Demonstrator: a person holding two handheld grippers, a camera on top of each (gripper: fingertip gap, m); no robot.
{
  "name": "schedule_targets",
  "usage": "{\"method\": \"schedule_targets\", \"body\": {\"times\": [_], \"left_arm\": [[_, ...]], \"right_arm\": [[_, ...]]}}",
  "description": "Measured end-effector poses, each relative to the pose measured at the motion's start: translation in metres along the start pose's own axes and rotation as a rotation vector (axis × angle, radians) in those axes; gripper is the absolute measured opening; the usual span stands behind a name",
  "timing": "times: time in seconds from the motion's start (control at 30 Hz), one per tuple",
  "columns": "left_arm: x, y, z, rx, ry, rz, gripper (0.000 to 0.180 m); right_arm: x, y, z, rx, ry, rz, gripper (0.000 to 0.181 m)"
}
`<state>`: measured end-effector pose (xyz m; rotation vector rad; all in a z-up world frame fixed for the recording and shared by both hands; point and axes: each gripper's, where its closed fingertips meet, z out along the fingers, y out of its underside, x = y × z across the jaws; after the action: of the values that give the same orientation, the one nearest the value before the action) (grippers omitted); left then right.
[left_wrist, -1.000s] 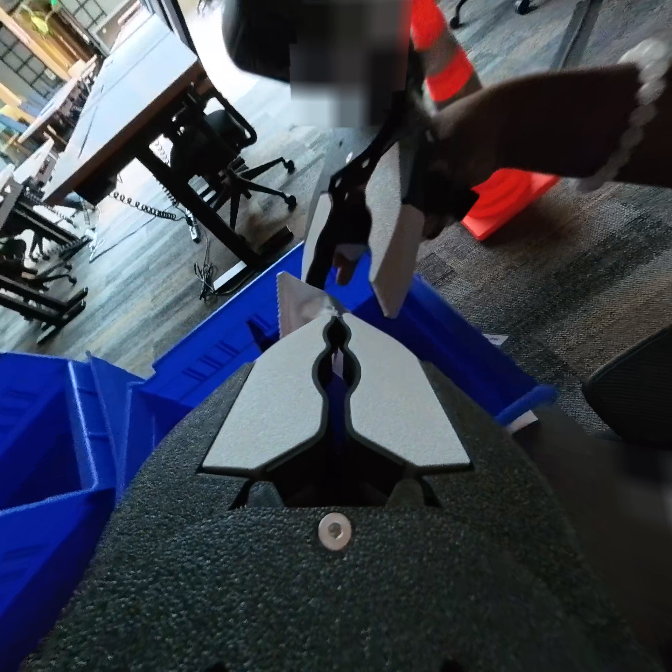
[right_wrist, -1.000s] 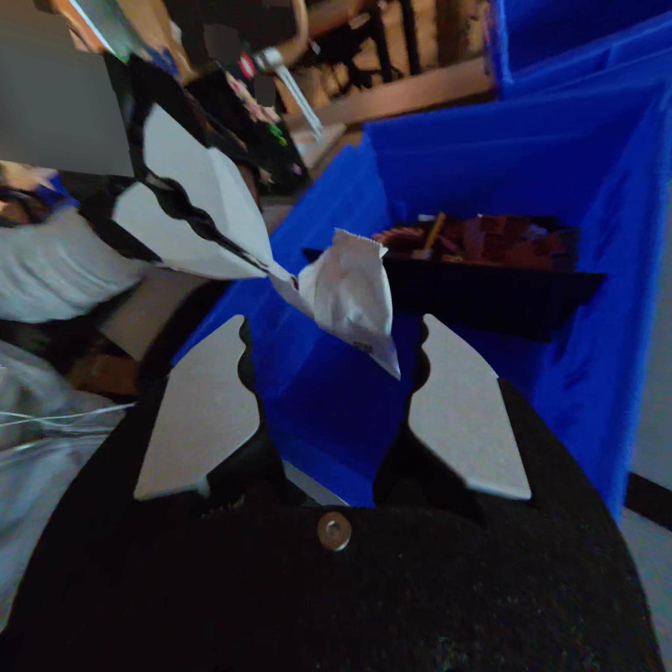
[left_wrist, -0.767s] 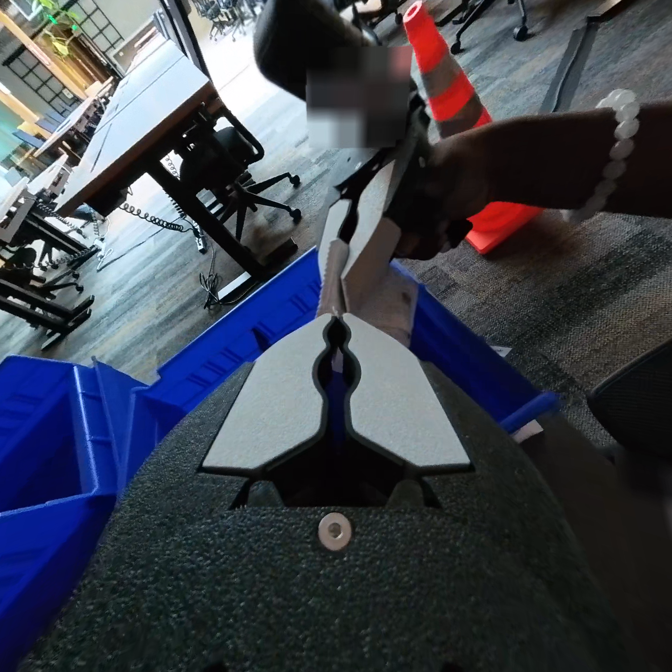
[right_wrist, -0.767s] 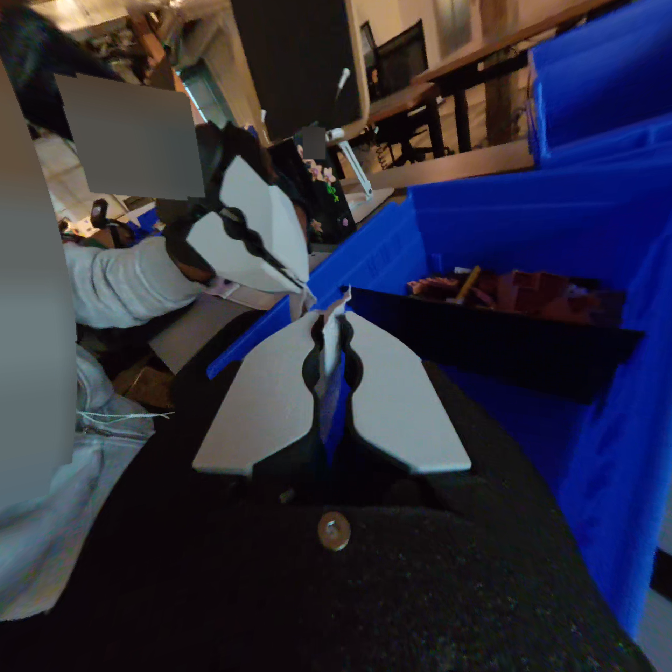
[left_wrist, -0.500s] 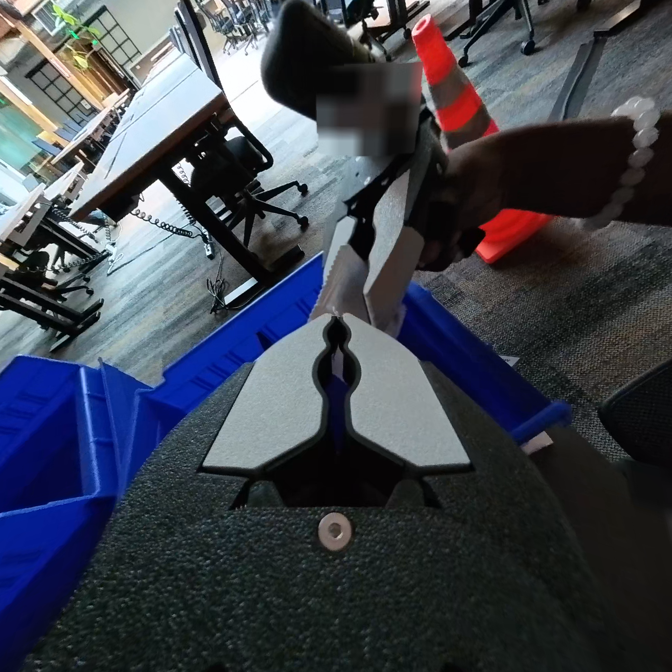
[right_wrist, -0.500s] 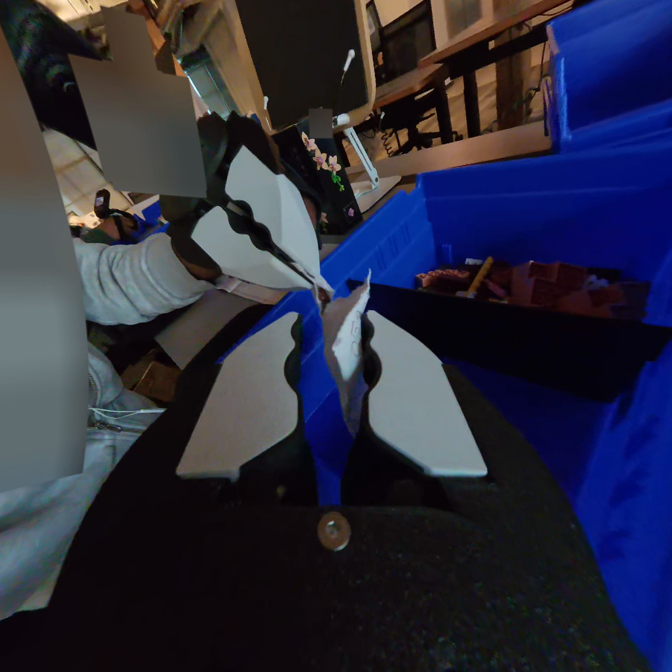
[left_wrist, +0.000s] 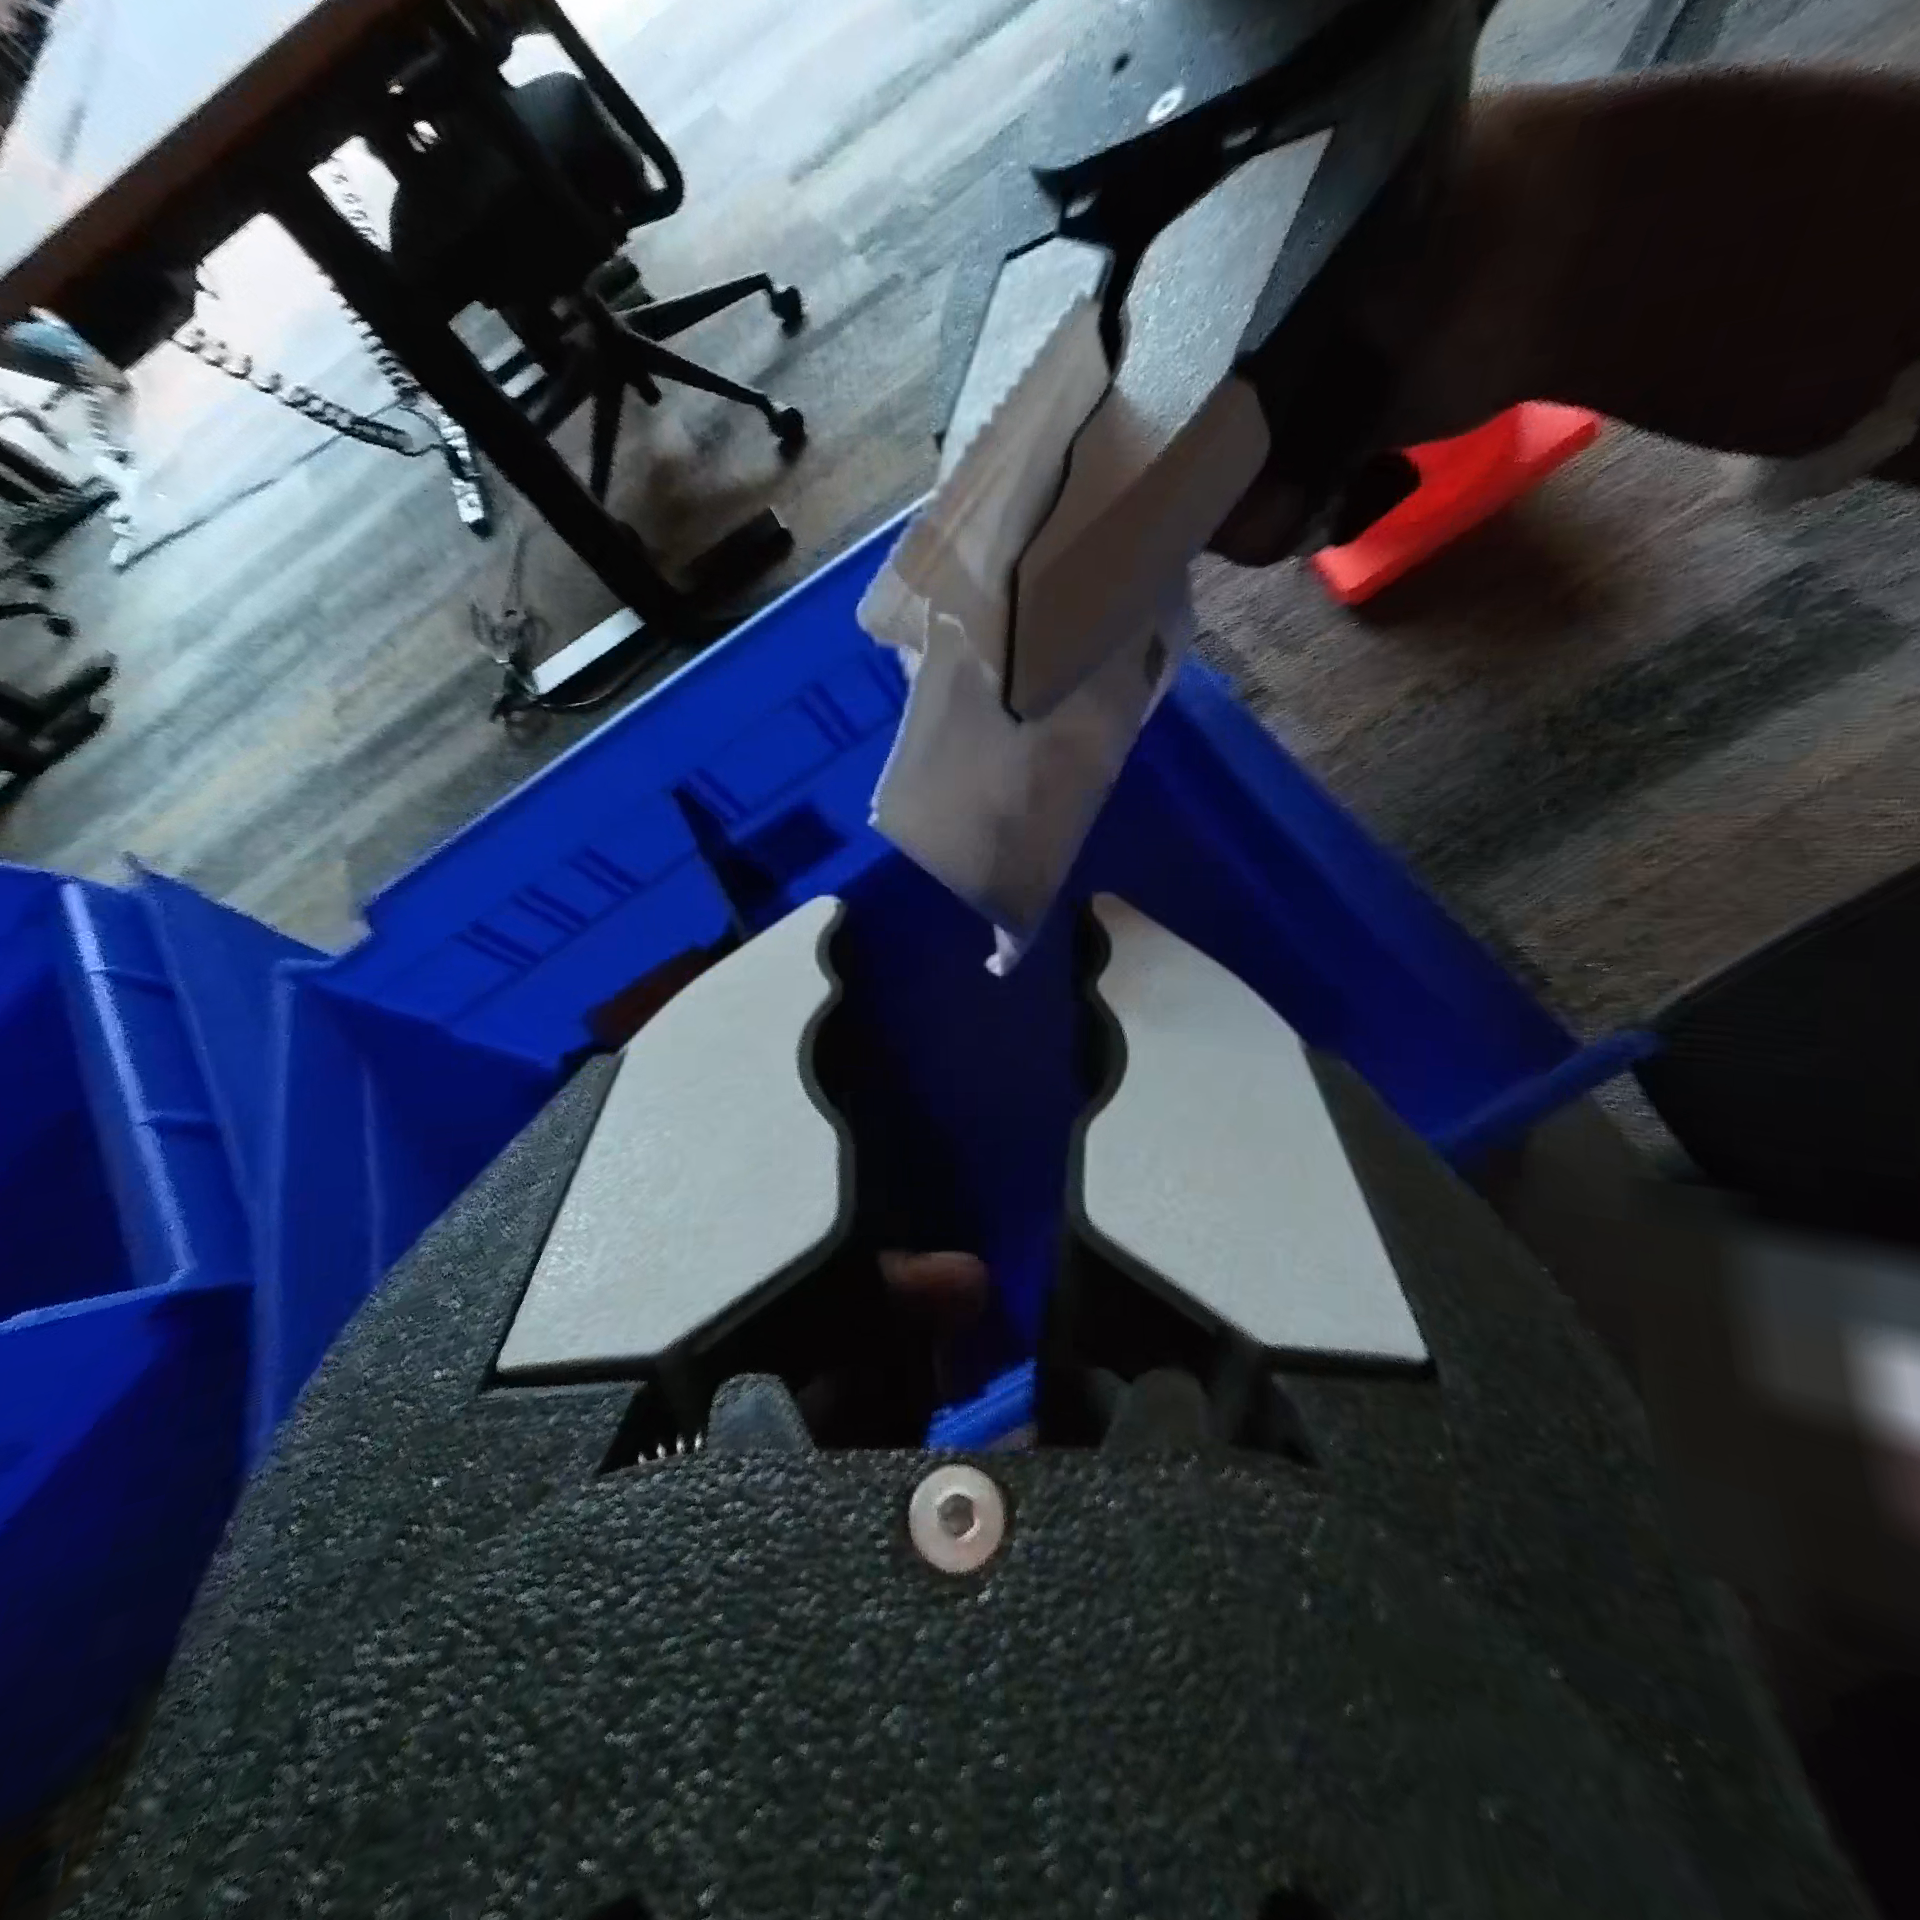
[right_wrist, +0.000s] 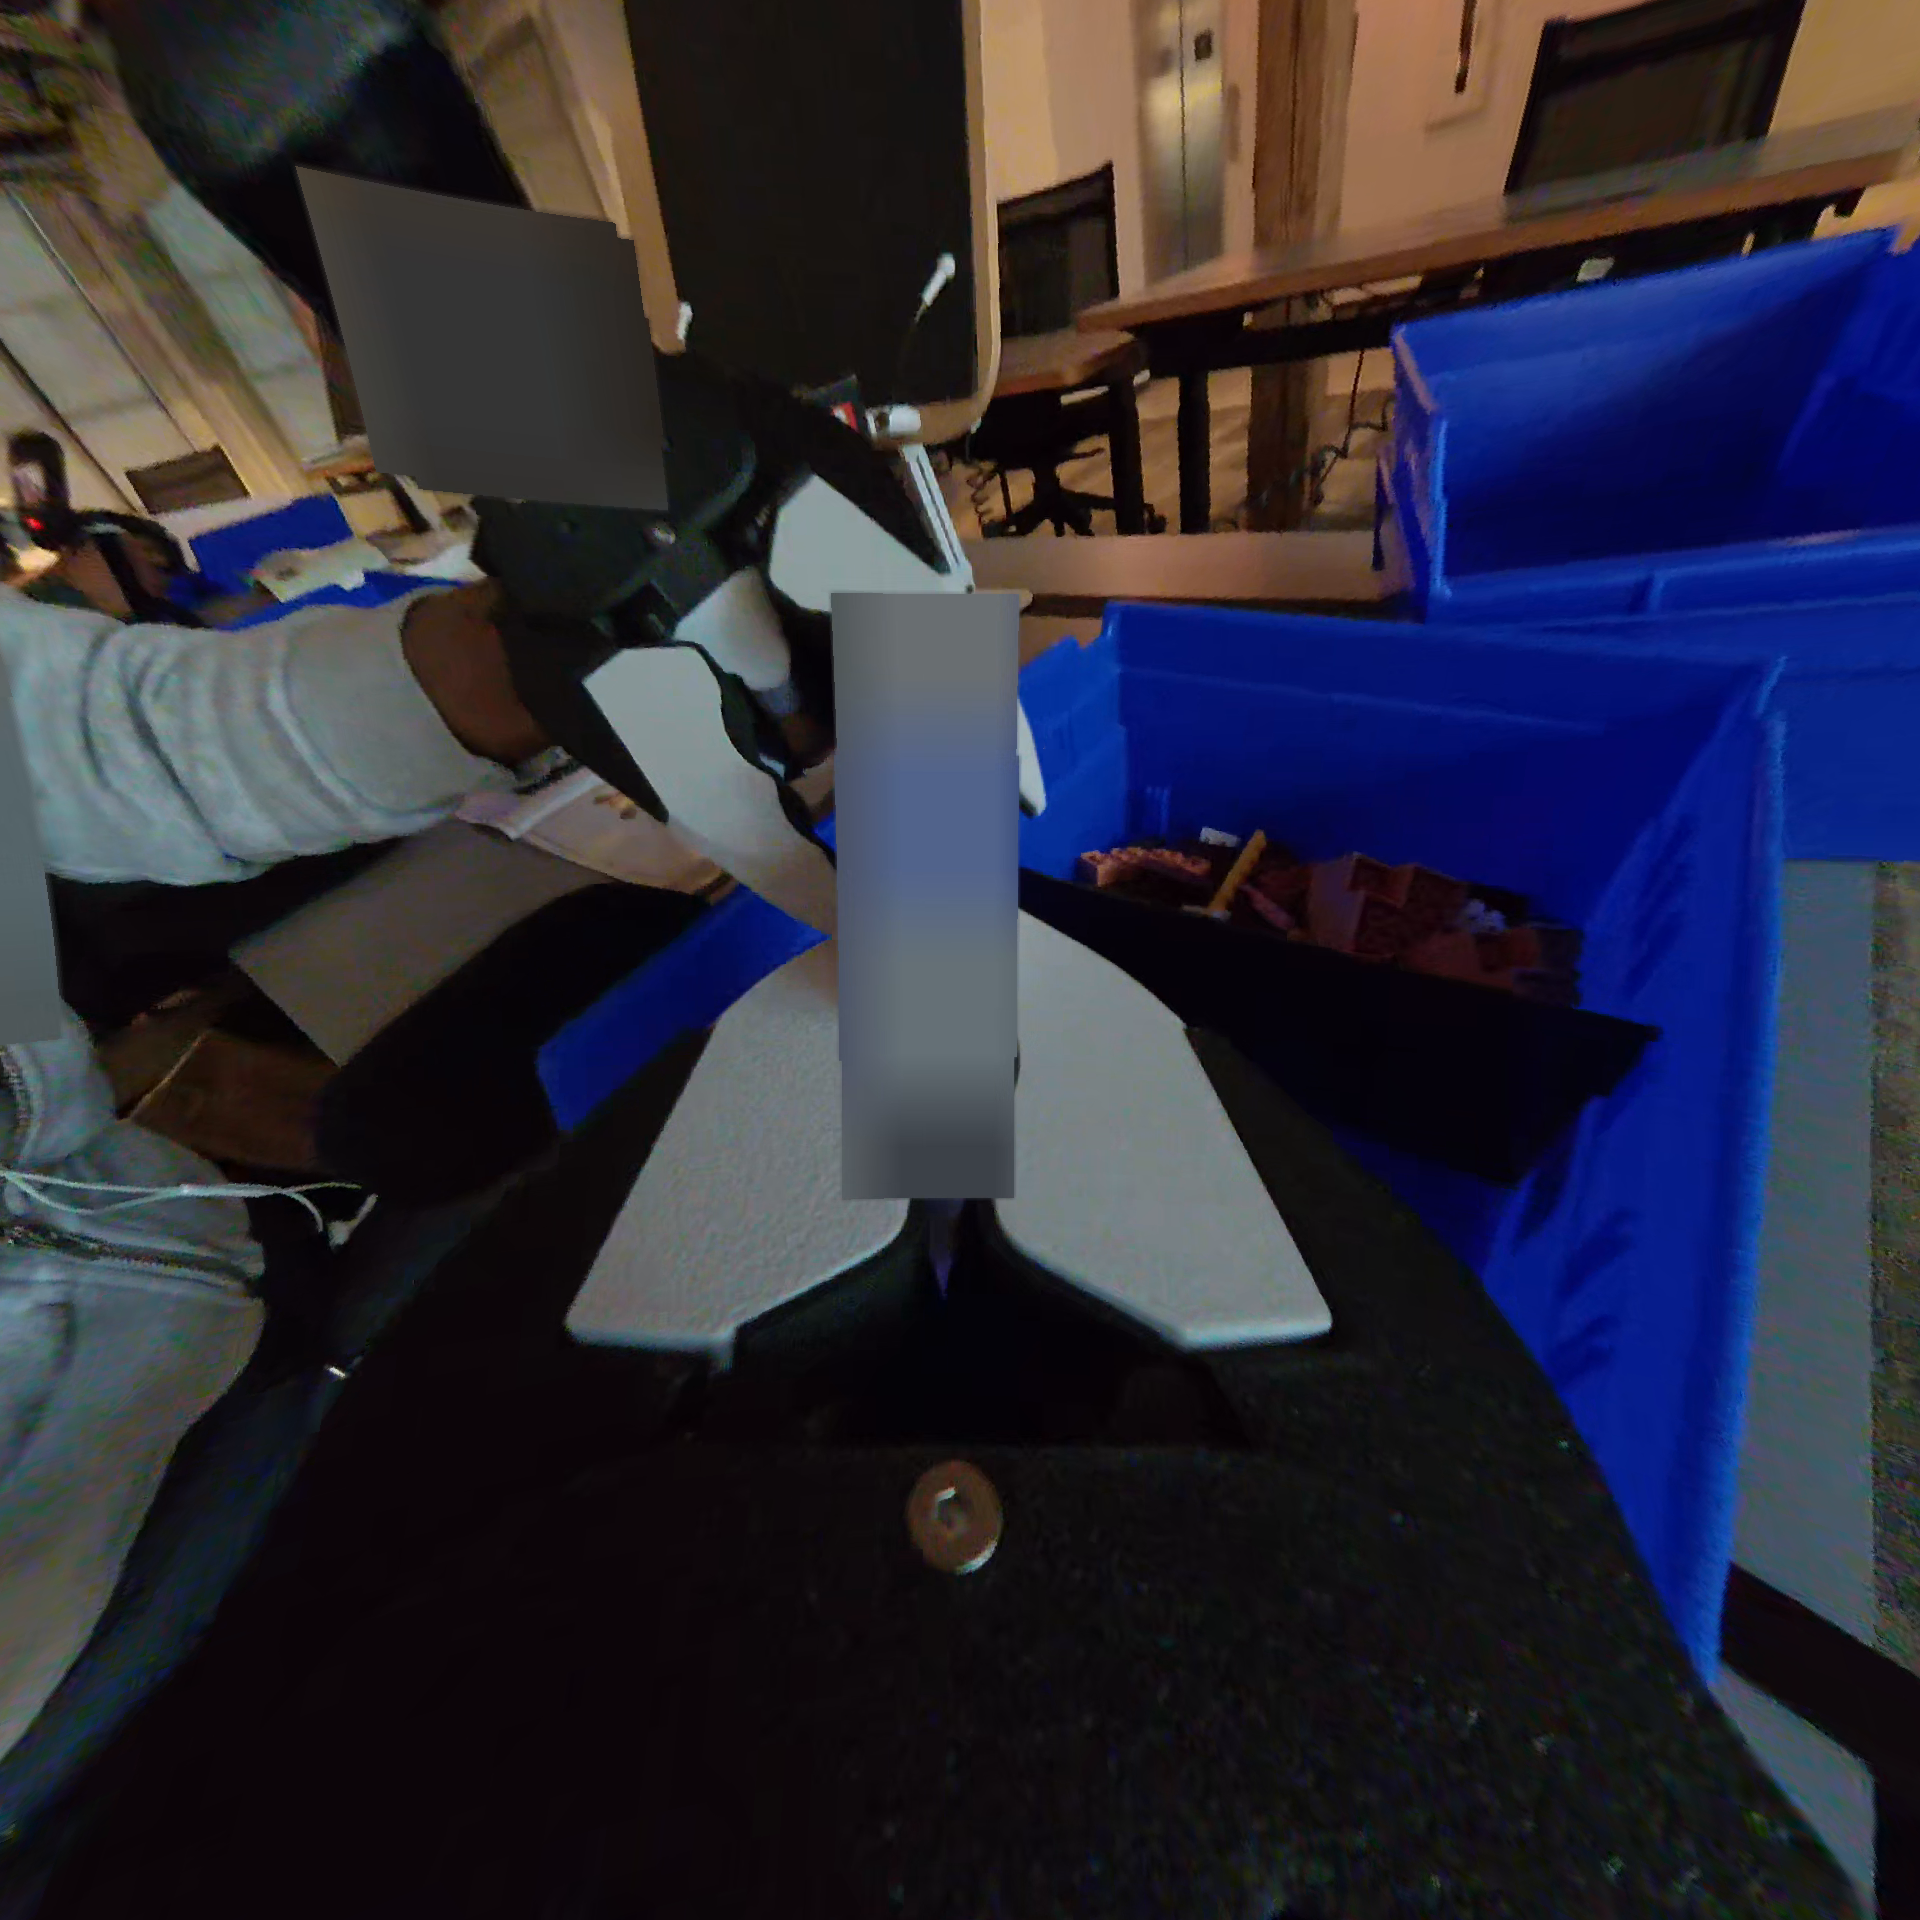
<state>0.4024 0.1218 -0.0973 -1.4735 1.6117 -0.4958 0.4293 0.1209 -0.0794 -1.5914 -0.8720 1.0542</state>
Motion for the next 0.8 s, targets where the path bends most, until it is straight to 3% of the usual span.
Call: {"method": "schedule_targets", "body": {"times": [0.63,0.7,0.8], "left_arm": [[0.019,0.000,0.009,0.022,0.096,0.018,0.008],[0.020,0.000,0.010,0.021,0.092,0.005,0.008],[0.019,-0.001,0.010,0.024,0.091,-0.022,0.008]], "right_arm": [[-0.010,0.004,0.004,0.000,-0.050,0.009,0.001],[-0.008,0.004,0.004,0.016,-0.042,0.049,0.004],[-0.002,0.004,0.004,0.042,-0.010,0.079,0.025]]}}
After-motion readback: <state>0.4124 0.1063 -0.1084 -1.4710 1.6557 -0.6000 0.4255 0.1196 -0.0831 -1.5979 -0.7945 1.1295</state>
